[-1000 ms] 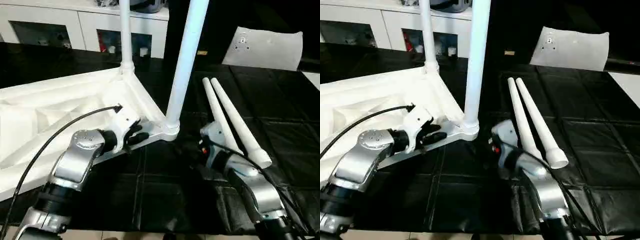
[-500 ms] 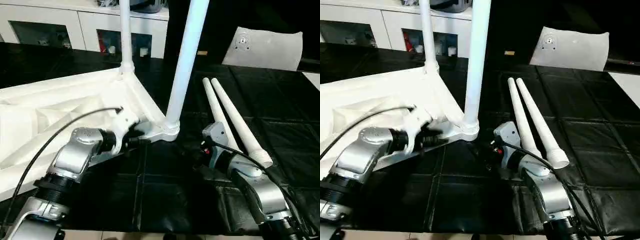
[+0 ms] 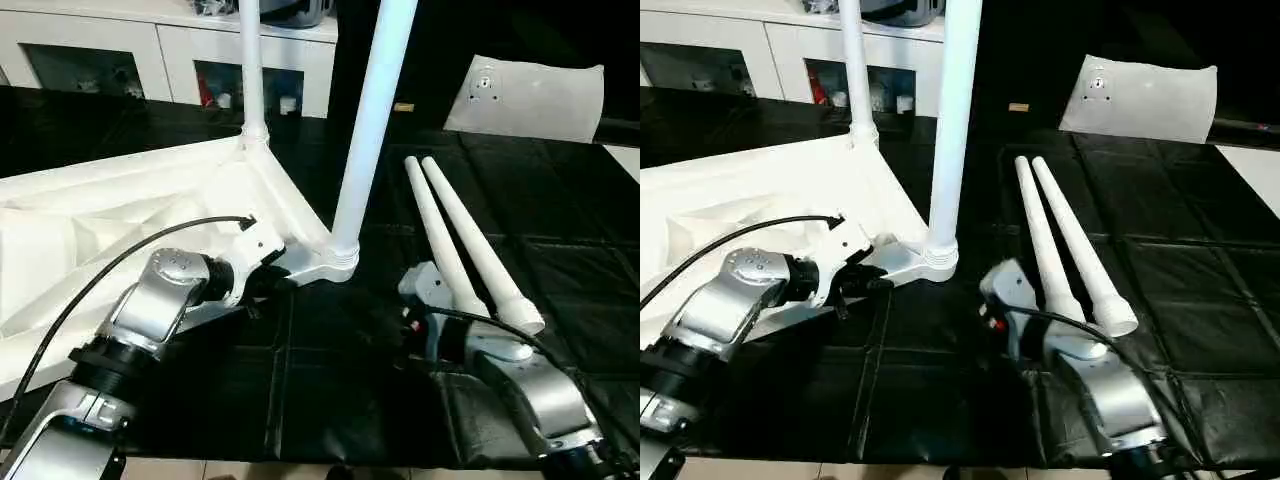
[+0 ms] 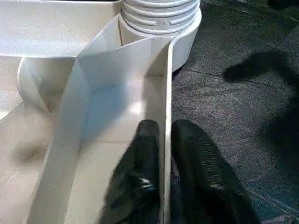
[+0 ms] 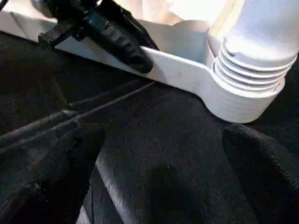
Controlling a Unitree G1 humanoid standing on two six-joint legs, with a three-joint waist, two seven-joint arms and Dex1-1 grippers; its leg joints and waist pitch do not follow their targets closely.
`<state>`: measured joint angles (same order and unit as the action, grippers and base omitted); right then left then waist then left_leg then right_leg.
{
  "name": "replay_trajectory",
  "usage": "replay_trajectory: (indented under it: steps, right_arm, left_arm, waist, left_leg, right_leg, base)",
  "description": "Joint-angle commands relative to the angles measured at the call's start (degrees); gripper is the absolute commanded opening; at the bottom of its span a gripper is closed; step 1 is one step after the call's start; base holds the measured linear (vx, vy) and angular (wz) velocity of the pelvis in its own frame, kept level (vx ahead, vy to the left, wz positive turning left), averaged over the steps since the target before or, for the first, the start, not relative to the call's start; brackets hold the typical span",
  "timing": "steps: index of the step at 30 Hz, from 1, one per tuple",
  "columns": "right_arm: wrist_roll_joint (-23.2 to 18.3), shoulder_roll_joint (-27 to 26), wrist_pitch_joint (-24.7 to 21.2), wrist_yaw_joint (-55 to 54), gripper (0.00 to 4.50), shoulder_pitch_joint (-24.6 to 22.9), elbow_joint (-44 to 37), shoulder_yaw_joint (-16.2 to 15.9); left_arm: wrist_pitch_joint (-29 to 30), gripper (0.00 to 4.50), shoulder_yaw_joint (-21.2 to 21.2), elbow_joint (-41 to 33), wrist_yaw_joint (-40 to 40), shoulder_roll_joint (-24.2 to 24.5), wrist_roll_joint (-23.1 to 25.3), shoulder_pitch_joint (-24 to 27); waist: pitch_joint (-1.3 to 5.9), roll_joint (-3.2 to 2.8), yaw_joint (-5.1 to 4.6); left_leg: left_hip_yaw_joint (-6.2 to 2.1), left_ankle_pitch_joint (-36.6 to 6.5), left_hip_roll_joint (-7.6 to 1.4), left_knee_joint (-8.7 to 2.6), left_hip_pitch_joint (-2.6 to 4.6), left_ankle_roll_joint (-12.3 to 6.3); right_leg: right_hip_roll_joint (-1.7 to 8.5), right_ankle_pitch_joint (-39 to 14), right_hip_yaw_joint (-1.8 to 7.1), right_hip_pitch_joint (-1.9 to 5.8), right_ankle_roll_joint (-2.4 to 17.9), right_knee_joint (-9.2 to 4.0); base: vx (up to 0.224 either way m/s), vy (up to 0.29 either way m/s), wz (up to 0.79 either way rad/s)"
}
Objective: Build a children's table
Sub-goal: Rotate leg to tighten
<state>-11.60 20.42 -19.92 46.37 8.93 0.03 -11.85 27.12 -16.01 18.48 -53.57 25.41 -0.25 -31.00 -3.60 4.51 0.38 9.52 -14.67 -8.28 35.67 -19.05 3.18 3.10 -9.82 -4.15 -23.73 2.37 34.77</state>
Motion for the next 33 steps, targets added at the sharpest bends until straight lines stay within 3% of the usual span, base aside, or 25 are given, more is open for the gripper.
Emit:
replay_trajectory:
  steps: [1, 7, 13, 15, 19, 22, 26, 33]
  right_arm:
    - [-0.61, 0.62, -0.55, 0.19, 4.5, 0.31, -1.37, 0.23]
    - [-0.65, 1.17, -0.12, -0.12, 4.5, 1.26, -0.89, 1.31]
    - [-0.46, 0.4, 1.25, -1.2, 4.5, 2.52, 0.3, 2.53]
    - [-0.76, 0.22, 2.04, -1.81, 4.5, 3.46, 1.29, 3.39]
    - [-0.9, 0.59, 3.02, -1.19, 4.5, 4.67, 2.42, 3.85]
    - [-0.07, 1.95, 5.41, 1.44, 4.5, 6.07, 4.02, 2.84]
    - [-0.52, 2.79, 7.08, 5.34, 4.5, 6.77, 4.68, 1.7]
    - [-2.15, 3.72, 8.78, 14.04, 4.5, 8.13, 6.67, -1.4]
  left_arm:
    - [0.19, 0.42, -0.5, 0.94, -0.19, 0.39, 0.97, -0.31]
    - [-0.04, 0.04, -1.4, 0.73, -2.78, 0.77, -0.05, -0.48]
    - [-2.67, 0.04, -2.04, 0.81, -6.22, 1.54, -1.05, 0.21]
    - [-7.57, 0.04, -2.67, 0.71, -10.57, 2.44, -2.05, 1.22]
    - [-13.5, 0.04, -4.45, -0.07, -17.06, 4.89, -2.55, 2.85]
    - [-17.97, 0.04, -5.6, -0.2, -22.36, 7.11, -2.94, 3.87]
    - [-19.83, 0.04, -6.11, -0.04, -24.92, 8.2, -2.82, 4.05]
    - [-23.37, 0.04, -7.09, 1.09, -29.16, 9.04, -2.98, 3.39]
  waist:
    - [3.25, -0.44, 0.48]
    - [3.5, -0.41, 0.42]
    - [3.59, -0.37, 0.37]
    - [3.58, -0.09, 0.43]
    - [3.44, -0.17, 0.52]
    - [3.24, -0.22, 1.22]
    - [3.31, -0.08, 1.57]
    - [3.48, -0.03, 1.9]
  left_leg:
    - [-1.87, -3.99, -4.72, -4.61, -0.89, -4.58]
    - [-1.89, -2.0, -4.8, -4.51, -0.98, -4.82]
    - [-1.77, 0.02, -4.92, -4.4, -0.8, -5.8]
    - [-1.73, 0.0, -4.87, -4.42, -0.78, -5.88]
    - [-1.69, -1.09, -4.89, -4.57, -0.64, -5.57]
    - [-1.49, -2.69, -5.11, -4.72, -0.19, -4.49]
    - [-1.5, -2.83, -5.16, -4.8, -0.26, -3.7]
    - [-1.44, -1.12, -5.23, -4.68, -0.3, -4.47]
  right_leg:
    - [6.19, -21.42, 3.97, 3.65, 9.06, -5.09]
    - [6.14, -17.17, 3.98, 3.78, 10.17, -4.54]
    - [6.16, -13.44, 3.92, 3.69, 11.98, -4.05]
    - [6.21, -14.07, 3.94, 3.71, 11.85, -4.13]
    - [6.23, -15.81, 4.01, 3.54, 11.43, -4.16]
    - [6.23, -18.56, 4.08, 3.23, 10.43, -4.42]
    - [6.34, -18.31, 4.07, 3.35, 10.01, -4.19]
    - [6.37, -15.34, 4.07, 3.44, 11.18, -3.79]
  base:
    - [0.0, 0.0, 0.0]
    - [0.0, 0.0, 0.0]
    - [0.0, 0.0, 0.0]
    - [0.0, 0.0, 0.0]
    - [0.0, 0.0, 0.0]
    - [0.0, 0.0, 0.0]
    - [0.0, 0.0, 0.0]
    - [0.0, 0.0, 0.0]
